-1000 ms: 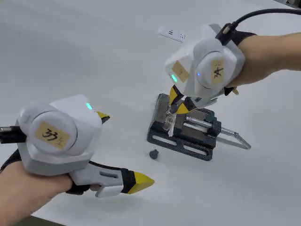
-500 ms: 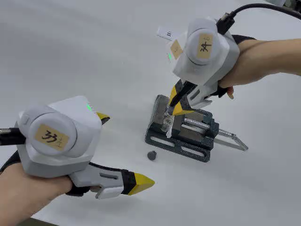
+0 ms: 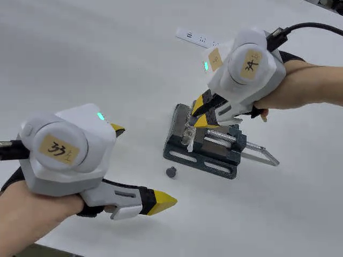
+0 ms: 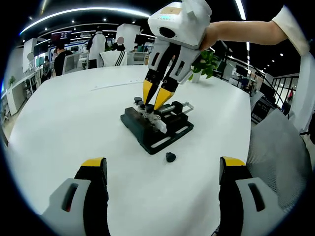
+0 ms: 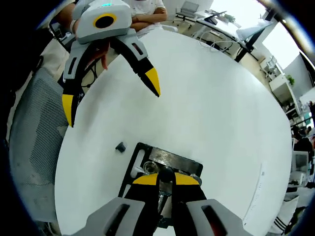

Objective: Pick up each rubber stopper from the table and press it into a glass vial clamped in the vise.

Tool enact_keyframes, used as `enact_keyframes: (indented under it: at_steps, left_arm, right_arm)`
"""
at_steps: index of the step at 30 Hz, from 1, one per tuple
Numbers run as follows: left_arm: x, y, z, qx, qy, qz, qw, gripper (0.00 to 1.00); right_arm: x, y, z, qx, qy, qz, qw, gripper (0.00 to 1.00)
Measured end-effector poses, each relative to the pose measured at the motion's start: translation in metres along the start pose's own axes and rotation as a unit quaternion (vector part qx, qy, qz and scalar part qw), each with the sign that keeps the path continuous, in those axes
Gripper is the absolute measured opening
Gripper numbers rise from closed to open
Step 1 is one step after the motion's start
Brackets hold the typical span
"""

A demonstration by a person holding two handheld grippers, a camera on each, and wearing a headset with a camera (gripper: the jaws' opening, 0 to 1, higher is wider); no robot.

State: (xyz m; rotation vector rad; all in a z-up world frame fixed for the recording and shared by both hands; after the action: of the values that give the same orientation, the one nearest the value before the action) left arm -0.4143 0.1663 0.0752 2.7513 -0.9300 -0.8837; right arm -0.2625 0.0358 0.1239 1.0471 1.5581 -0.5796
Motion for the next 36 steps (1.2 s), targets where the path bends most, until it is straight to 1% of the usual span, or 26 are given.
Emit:
enact_keyframes:
  at_steps: [4, 6, 7, 11, 12, 14, 15, 17, 18, 19, 22, 24, 26, 27, 28, 30, 32, 34, 35, 36]
  left_arm:
    - [0.001, 0.002, 0.000, 0.000, -0.002, 0.001, 1.0000, 0.94]
    - [0.001, 0.002, 0.000, -0.001, -0.001, 0.002, 1.0000, 0.94]
    - [0.001, 0.002, 0.000, -0.002, -0.003, 0.002, 1.0000, 0.94]
    - [0.001, 0.004, 0.000, 0.000, -0.005, 0.003, 1.0000, 0.93]
    - [0.001, 0.004, 0.000, 0.000, -0.004, 0.003, 1.0000, 0.93]
    - [0.001, 0.004, 0.000, -0.002, -0.004, 0.002, 1.0000, 0.93]
    - [0.002, 0.004, 0.000, -0.003, -0.004, 0.002, 1.0000, 0.93]
    - [0.002, 0.004, 0.000, -0.003, -0.004, 0.003, 1.0000, 0.93]
    - [0.002, 0.004, -0.001, -0.003, -0.004, 0.003, 1.0000, 0.93]
    - [0.002, 0.004, -0.001, -0.002, -0.003, 0.003, 1.0000, 0.93]
    - [0.003, 0.007, 0.000, -0.002, -0.004, 0.005, 1.0000, 0.93]
    - [0.004, 0.007, 0.000, -0.002, -0.005, 0.006, 1.0000, 0.93]
    - [0.003, 0.007, -0.001, 0.000, -0.006, 0.007, 1.0000, 0.93]
    - [0.003, 0.006, -0.001, 0.001, -0.005, 0.008, 1.0000, 0.93]
    - [0.003, 0.006, -0.001, 0.000, -0.005, 0.008, 1.0000, 0.93]
    - [0.003, 0.005, -0.001, 0.000, -0.004, 0.007, 1.0000, 0.93]
    - [0.002, 0.005, -0.001, -0.001, -0.005, 0.008, 1.0000, 0.93]
    - [0.002, 0.005, 0.000, -0.001, -0.006, 0.008, 1.0000, 0.93]
    - [0.002, 0.005, 0.000, -0.001, -0.006, 0.008, 0.9999, 0.93]
    - [0.002, 0.005, 0.000, -0.001, -0.007, 0.008, 0.9999, 0.93]
  right_arm:
    - [0.000, -0.004, 0.001, 0.016, 0.004, 0.016, 0.9997, 0.02]
    - [0.001, -0.005, 0.000, 0.044, 0.013, 0.028, 0.9986, 0.02]
    - [0.001, -0.006, 0.000, 0.034, 0.009, 0.029, 0.9990, 0.02]
    - [0.001, -0.008, 0.002, 0.054, 0.016, 0.046, 0.9974, 0.02]
    - [0.001, -0.009, 0.003, 0.061, 0.023, 0.051, 0.9966, 0.02]
    - [0.002, -0.011, 0.005, 0.090, 0.036, 0.060, 0.9935, 0.02]
    - [0.001, -0.013, 0.006, 0.083, 0.040, 0.064, 0.9937, 0.02]
    - [0.001, -0.015, 0.008, 0.111, 0.050, 0.073, 0.9899, 0.02]
    - [0.001, -0.015, 0.008, 0.109, 0.051, 0.074, 0.9899, 0.02]
    - [0.001, -0.016, 0.007, 0.117, 0.053, 0.078, 0.9886, 0.02]
    - [0.002, -0.018, 0.005, 0.121, 0.047, 0.084, 0.9880, 0.02]
    - [0.001, -0.015, 0.004, 0.119, 0.044, 0.080, 0.9887, 0.02]
    - [0.001, -0.010, 0.004, 0.126, 0.040, 0.062, 0.9892, 0.02]
    - [0.001, -0.010, 0.002, 0.143, 0.037, 0.051, 0.9877, 0.02]
    - [0.002, -0.009, 0.001, 0.149, 0.034, 0.049, 0.9870, 0.02]
    - [0.003, -0.008, -0.001, 0.140, 0.025, 0.049, 0.9887, 0.02]
    - [0.003, -0.011, -0.003, 0.144, 0.017, 0.053, 0.9879, 0.03]
    - [0.003, -0.010, -0.004, 0.149, 0.014, 0.053, 0.9874, 0.03]
    - [0.003, -0.008, -0.004, 0.147, 0.014, 0.049, 0.9878, 0.03]
    - [0.003, -0.007, -0.003, 0.139, 0.014, 0.044, 0.9893, 0.03]
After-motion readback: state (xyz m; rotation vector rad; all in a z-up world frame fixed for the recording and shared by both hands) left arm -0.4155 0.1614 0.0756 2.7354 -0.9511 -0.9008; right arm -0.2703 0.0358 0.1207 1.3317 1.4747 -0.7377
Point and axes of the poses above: the centre of the closed fingertips' face, and the gripper's own axes: x roughly forward along the fingers, y roughly to its right, z roughly out of its underside, the point moved 10 cm from there along -x, roughly backward along the fingers, and after that the axes turned 6 degrees about -x, right-handed, at the moved point
